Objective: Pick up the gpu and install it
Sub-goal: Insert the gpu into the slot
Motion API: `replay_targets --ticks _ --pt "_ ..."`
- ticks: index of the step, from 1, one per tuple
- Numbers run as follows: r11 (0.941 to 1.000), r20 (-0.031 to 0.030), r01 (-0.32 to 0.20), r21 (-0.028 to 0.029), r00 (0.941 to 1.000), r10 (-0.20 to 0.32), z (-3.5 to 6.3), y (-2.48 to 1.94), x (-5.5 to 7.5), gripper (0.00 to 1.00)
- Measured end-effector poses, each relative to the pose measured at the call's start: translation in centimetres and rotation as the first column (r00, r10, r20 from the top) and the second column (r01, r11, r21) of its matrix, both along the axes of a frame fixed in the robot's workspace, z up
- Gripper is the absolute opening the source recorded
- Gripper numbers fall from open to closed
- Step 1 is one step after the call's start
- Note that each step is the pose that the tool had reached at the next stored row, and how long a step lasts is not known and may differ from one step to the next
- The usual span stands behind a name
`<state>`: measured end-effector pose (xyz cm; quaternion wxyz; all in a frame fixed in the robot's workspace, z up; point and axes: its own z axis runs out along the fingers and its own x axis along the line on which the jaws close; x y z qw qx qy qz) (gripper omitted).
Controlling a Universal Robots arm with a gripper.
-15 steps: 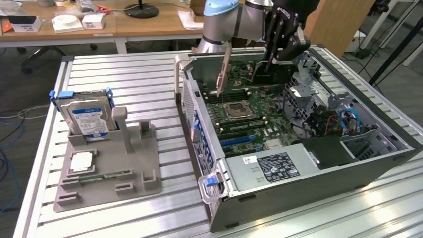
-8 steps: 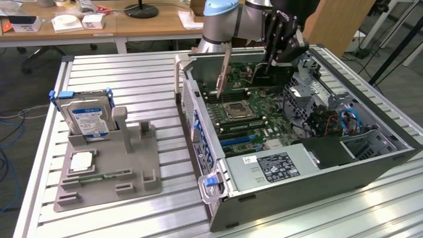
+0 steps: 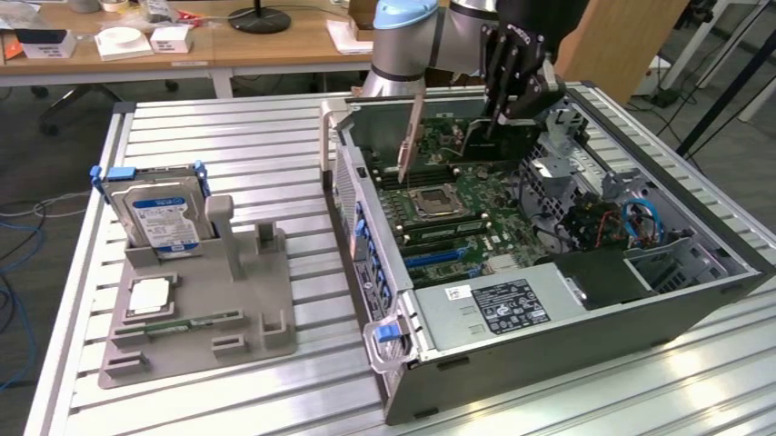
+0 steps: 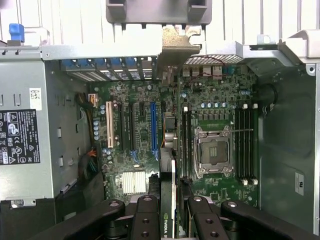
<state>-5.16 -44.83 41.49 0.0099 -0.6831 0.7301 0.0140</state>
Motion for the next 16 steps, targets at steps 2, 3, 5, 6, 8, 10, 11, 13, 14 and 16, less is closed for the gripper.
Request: replay_targets --ticks 2,3,5,6,8,10,11,13,14,16 --pt "1.0 0.0001 0.0 0.0001 1.0 0.0 -0.16 0.0 0.04 0.26" --pt "1.0 0.0001 0.001 0.0001 1.0 -0.001 -0.26 0.0 0.06 0.26" --pt "1.0 0.0 0.001 0.0 1.0 -0.001 -0.43 0.0 0.1 0.26" --pt "1.0 0.0 0.001 0.0 1.0 -0.001 -0.51 0.0 0.11 0.26" --pt "1.0 0.0 0.001 0.0 1.0 -0.001 -0.65 0.0 0.14 0.26" --pt "1.0 0.0 0.001 -0.0001 1.0 -0.001 -0.76 0.0 0.16 0.26" --pt "1.0 0.0 0.001 -0.0002 1.0 -0.001 -0.77 0.0 0.16 0.26" --pt "1.0 0.0 0.001 -0.0002 1.0 -0.001 -0.77 0.0 0.16 0.26" --pt "1.0 0.0 0.001 0.0 1.0 -0.001 -0.78 0.0 0.16 0.26" --pt "1.0 0.0 0.001 0.0 1.0 -0.001 -0.78 0.0 0.17 0.26"
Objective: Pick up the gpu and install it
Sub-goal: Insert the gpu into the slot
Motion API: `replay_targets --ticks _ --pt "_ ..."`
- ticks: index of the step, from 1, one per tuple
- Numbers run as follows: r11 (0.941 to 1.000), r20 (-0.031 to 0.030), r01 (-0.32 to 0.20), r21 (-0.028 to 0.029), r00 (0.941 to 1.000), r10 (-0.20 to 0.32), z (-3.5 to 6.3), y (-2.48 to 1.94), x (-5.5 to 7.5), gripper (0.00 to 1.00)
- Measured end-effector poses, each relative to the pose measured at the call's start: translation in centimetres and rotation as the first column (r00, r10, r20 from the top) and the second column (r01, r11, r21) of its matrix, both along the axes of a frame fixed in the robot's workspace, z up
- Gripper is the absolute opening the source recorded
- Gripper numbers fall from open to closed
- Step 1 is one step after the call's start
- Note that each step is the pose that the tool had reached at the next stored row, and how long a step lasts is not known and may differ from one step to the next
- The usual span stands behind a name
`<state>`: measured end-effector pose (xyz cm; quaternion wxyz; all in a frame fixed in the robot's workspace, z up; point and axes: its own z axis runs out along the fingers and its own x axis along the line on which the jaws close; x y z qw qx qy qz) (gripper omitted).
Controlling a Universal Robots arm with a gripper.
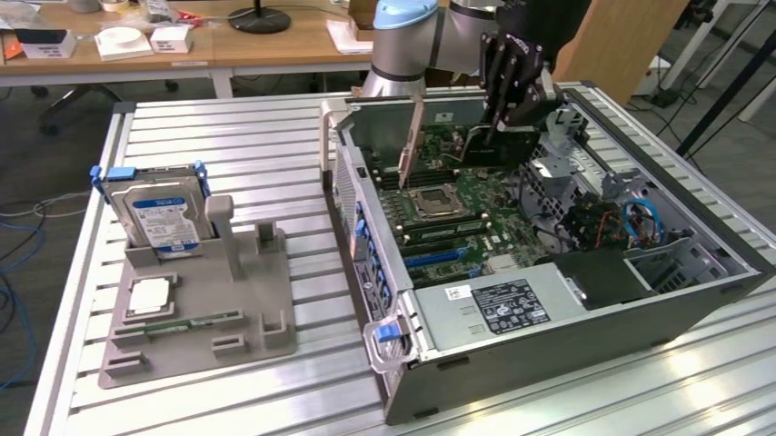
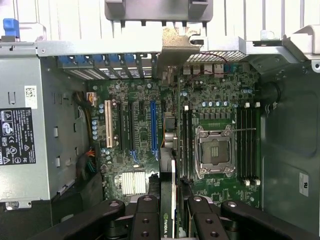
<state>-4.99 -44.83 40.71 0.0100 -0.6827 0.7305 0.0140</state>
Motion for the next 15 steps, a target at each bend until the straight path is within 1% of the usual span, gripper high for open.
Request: replay_targets --ticks 6,15 --pt "1.0 0.0 0.0 0.0 1.0 0.0 -0.15 0.0 0.0 0.26" --pt "1.0 0.0 0.0 0.0 1.0 0.0 -0.69 0.0 0.0 0.26"
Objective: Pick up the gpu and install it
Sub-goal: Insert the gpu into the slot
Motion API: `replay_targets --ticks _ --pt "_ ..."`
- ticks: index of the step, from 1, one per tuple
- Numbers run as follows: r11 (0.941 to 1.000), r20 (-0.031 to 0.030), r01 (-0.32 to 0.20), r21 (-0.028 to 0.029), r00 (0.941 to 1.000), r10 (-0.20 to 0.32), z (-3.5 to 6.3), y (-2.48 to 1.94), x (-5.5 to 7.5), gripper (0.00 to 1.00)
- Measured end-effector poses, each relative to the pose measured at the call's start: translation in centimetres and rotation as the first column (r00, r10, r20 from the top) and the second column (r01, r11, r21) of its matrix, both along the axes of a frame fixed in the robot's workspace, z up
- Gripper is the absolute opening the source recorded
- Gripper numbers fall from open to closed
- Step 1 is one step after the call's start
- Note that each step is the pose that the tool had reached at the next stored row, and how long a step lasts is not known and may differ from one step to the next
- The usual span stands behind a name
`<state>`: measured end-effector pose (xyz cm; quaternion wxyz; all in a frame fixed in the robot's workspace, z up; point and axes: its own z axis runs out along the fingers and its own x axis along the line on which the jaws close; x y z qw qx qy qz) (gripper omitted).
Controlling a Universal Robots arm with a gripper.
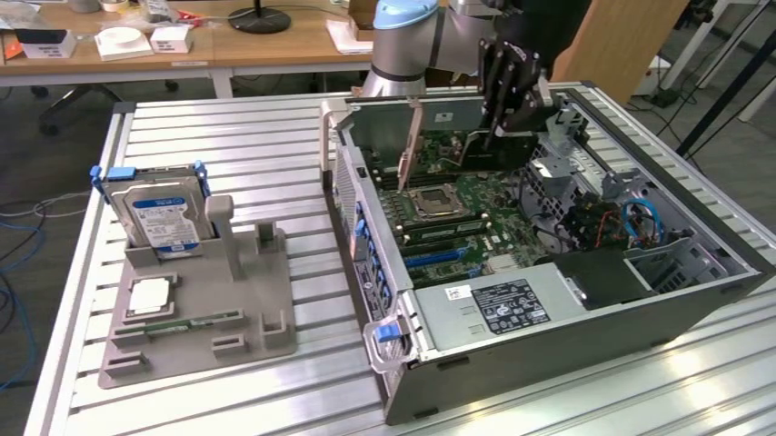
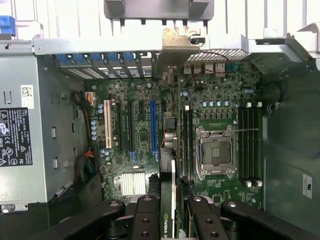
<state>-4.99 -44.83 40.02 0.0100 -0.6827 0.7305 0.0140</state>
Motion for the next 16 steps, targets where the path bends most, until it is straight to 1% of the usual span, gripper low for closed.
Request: replay_targets --ticks 16 --pt "1.0 0.0 0.0 0.0 1.0 0.0 -0.75 0.0 0.0 0.26"
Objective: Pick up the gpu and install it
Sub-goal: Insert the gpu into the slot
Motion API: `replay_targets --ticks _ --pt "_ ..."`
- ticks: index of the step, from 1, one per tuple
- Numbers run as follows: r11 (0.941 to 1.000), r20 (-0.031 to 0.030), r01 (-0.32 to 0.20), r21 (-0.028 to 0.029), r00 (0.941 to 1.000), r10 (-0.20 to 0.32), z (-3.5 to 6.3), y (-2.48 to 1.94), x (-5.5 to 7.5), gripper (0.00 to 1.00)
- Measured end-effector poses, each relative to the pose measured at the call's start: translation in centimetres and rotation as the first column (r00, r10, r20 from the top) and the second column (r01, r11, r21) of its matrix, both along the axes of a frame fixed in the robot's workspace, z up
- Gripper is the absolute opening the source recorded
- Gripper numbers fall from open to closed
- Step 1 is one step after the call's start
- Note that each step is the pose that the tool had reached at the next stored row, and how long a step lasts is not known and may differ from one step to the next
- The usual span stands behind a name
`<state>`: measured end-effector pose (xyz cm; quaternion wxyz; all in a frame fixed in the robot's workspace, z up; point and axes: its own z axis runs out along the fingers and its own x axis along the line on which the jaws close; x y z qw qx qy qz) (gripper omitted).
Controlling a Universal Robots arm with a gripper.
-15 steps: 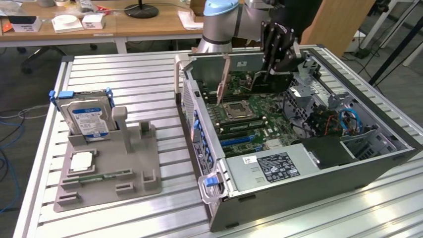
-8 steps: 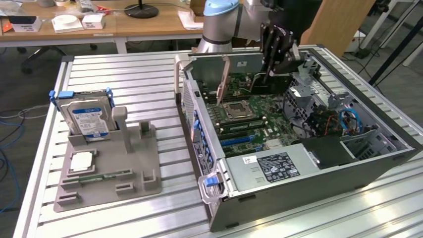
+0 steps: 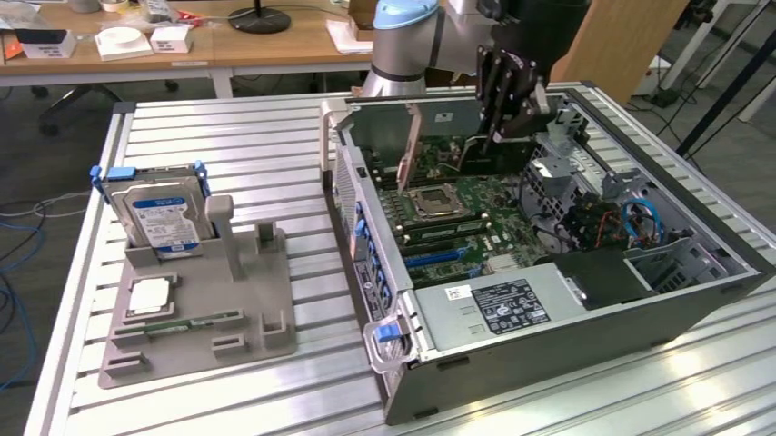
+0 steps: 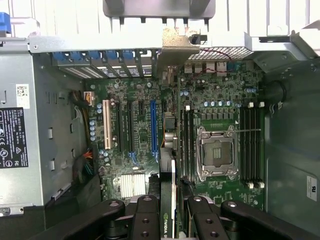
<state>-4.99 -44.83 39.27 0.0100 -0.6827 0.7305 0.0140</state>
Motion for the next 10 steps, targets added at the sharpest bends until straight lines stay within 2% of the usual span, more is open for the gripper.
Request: replay_targets --ticks 10 --pt "1.0 0.0 0.0 0.0 1.0 0.0 -0.27 -0.05 0.01 0.26"
